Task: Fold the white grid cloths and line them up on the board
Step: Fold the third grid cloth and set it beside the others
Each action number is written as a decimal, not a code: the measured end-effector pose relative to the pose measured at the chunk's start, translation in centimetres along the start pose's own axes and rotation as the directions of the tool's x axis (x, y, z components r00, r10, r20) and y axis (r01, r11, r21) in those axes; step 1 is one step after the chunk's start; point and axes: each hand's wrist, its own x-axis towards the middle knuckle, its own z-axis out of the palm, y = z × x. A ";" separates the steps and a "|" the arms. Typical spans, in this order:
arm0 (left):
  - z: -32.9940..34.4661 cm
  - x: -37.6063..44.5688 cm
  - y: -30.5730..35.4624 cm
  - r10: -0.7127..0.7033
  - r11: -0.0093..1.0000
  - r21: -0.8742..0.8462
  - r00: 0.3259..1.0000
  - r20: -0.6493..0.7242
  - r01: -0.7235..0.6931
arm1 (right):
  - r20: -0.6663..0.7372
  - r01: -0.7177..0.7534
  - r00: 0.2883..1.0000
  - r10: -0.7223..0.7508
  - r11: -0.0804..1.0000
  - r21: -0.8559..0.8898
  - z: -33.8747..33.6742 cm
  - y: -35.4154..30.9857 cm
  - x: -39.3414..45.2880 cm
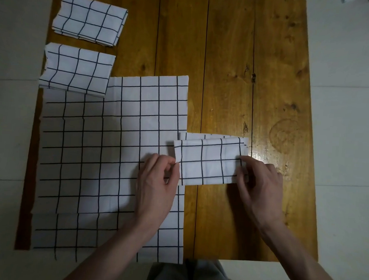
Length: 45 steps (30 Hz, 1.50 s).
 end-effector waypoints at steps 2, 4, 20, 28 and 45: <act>0.5 0.3 0.1 -0.019 1.000 0.007 1.000 -0.024 0.019 | -0.020 0.019 1.000 -0.020 0.999 -0.029 0.0 0.1 0.2; 1.1 0.9 0.2 -0.048 0.999 0.021 0.998 -0.046 0.049 | -0.025 0.038 0.999 -0.039 0.997 -0.070 0.3 0.3 0.3; 1.1 -0.7 -0.3 0.365 0.851 0.318 0.907 0.212 -0.417 | -0.124 -0.080 0.991 0.048 0.961 -0.266 1.1 -0.2 -0.1; 1.7 -1.7 -1.2 0.313 0.730 0.480 0.863 0.397 -0.486 | 0.190 0.256 0.961 -0.200 0.903 -0.345 1.8 -1.0 1.6; 1.6 -2.5 -1.3 0.290 0.667 0.548 0.854 0.432 -0.504 | 0.185 0.167 0.975 -0.121 0.951 -0.260 1.1 -1.2 5.8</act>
